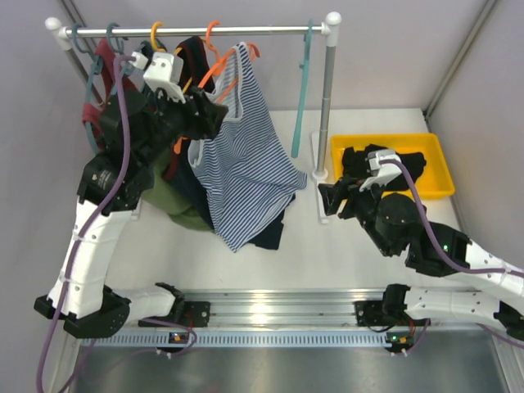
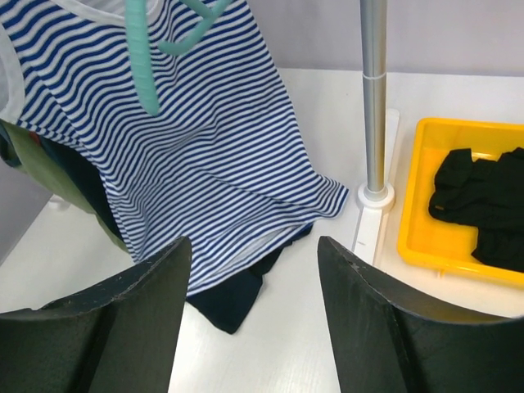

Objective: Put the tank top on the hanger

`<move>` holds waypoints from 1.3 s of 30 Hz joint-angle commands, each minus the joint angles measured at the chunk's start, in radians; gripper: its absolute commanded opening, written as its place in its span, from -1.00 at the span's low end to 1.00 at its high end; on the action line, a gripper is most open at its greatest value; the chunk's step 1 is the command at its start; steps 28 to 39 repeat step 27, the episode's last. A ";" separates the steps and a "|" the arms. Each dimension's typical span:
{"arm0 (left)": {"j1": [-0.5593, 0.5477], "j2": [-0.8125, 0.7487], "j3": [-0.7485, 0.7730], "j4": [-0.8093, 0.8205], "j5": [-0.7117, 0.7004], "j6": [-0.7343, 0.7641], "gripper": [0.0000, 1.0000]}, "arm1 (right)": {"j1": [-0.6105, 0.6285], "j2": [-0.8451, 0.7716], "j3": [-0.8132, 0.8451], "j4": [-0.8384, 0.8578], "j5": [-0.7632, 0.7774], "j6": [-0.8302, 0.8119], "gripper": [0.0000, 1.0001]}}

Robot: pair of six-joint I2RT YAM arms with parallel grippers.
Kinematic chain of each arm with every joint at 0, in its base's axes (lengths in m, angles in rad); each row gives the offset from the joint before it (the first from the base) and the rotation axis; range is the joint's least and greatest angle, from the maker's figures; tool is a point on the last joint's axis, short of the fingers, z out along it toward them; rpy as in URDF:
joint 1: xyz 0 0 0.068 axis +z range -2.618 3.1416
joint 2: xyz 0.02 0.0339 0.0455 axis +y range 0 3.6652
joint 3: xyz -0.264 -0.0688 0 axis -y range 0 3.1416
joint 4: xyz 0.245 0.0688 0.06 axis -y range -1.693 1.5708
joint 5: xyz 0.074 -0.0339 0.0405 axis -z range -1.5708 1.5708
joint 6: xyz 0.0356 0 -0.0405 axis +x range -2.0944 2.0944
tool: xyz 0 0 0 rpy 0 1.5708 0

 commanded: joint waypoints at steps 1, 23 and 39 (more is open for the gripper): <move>-0.036 -0.018 -0.131 0.095 0.070 -0.085 0.38 | 0.011 -0.020 -0.026 0.047 0.018 -0.001 0.27; -0.384 -0.269 -0.996 0.459 -0.149 -0.308 0.34 | 0.010 -0.090 -0.293 -0.106 0.041 0.249 0.83; -0.387 -0.256 -0.986 0.459 -0.150 -0.282 0.34 | 0.008 -0.061 -0.273 -0.149 0.085 0.301 1.00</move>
